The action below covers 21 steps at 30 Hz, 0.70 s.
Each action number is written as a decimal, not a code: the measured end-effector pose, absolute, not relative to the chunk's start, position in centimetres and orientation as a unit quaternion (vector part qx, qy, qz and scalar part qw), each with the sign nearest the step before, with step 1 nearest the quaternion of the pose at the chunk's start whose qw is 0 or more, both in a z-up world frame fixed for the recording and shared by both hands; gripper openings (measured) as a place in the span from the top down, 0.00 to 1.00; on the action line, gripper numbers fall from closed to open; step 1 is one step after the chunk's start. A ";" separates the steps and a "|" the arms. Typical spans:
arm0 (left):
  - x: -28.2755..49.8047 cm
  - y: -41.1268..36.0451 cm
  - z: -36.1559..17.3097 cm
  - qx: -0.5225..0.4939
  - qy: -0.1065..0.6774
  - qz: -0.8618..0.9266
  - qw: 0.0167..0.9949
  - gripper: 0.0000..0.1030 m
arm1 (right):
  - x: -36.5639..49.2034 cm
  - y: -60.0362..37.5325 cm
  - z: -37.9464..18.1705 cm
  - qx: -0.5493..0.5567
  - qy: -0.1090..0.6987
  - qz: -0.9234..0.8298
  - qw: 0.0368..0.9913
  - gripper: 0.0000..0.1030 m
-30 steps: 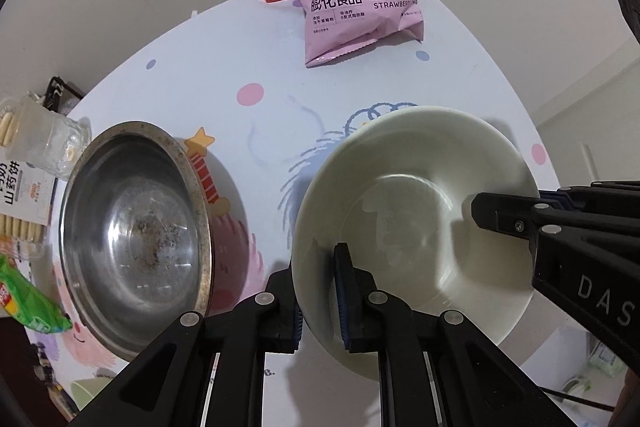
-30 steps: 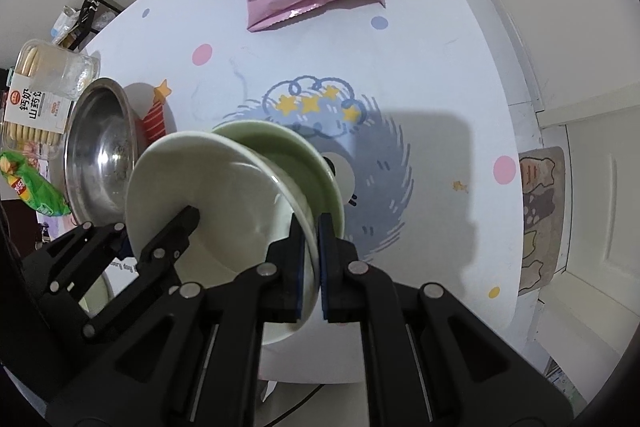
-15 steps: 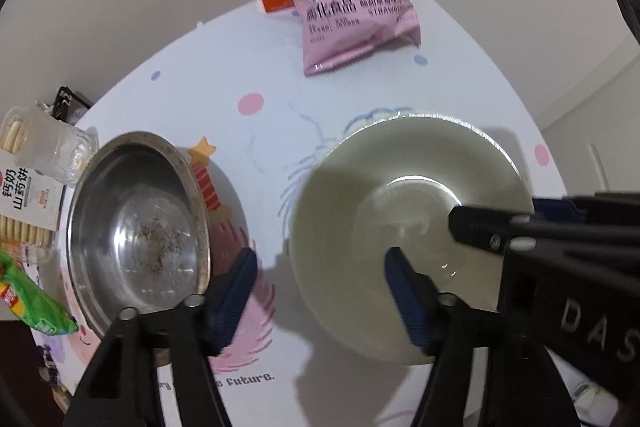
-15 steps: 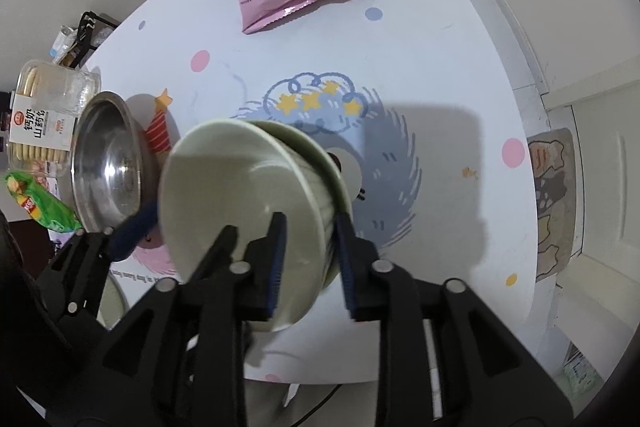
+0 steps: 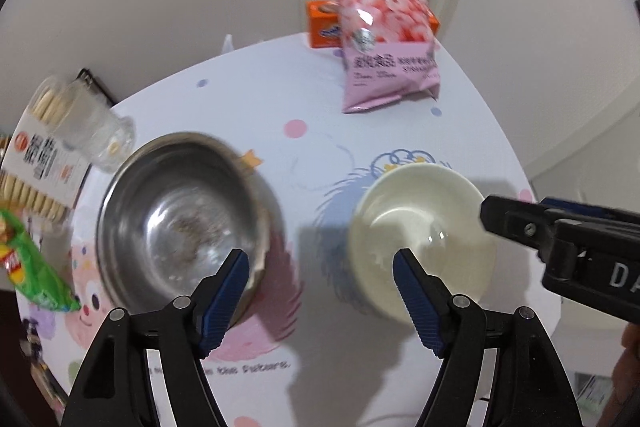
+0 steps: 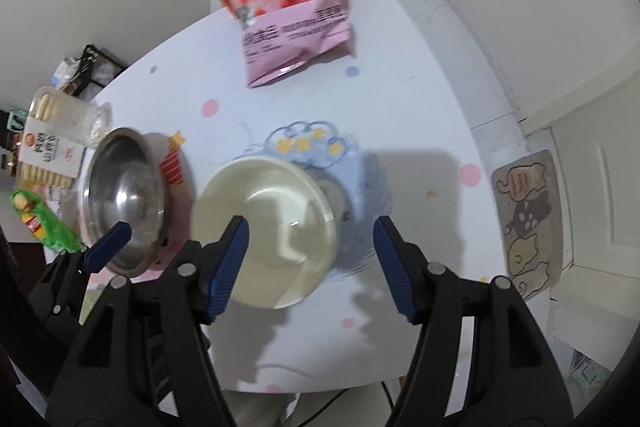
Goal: Organize plates and bowls
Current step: 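Move both open tools to the pale green bowls on the table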
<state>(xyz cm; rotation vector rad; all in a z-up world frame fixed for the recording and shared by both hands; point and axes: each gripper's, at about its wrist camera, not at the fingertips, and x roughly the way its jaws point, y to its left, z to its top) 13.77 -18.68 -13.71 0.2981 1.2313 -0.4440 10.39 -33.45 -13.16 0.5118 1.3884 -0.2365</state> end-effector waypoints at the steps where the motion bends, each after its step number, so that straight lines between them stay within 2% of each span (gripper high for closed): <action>1: 13.6 -17.7 -13.4 0.132 0.572 -0.200 0.784 0.26 | 10.6 -32.7 -13.2 0.236 0.634 -0.097 0.730 0.35; 11: 11.6 -2.4 -11.2 0.053 0.581 -0.075 0.808 0.21 | 11.7 -19.2 -12.5 0.201 0.653 0.030 0.730 0.34; 17: 10.1 8.0 -12.2 -0.001 0.592 0.004 0.806 0.21 | 12.1 -10.2 -13.2 0.155 0.670 0.093 0.720 0.34; 21: 9.1 12.0 -12.9 -0.018 0.593 0.032 0.804 0.21 | 11.8 -5.2 -14.2 0.128 0.682 0.120 0.710 0.34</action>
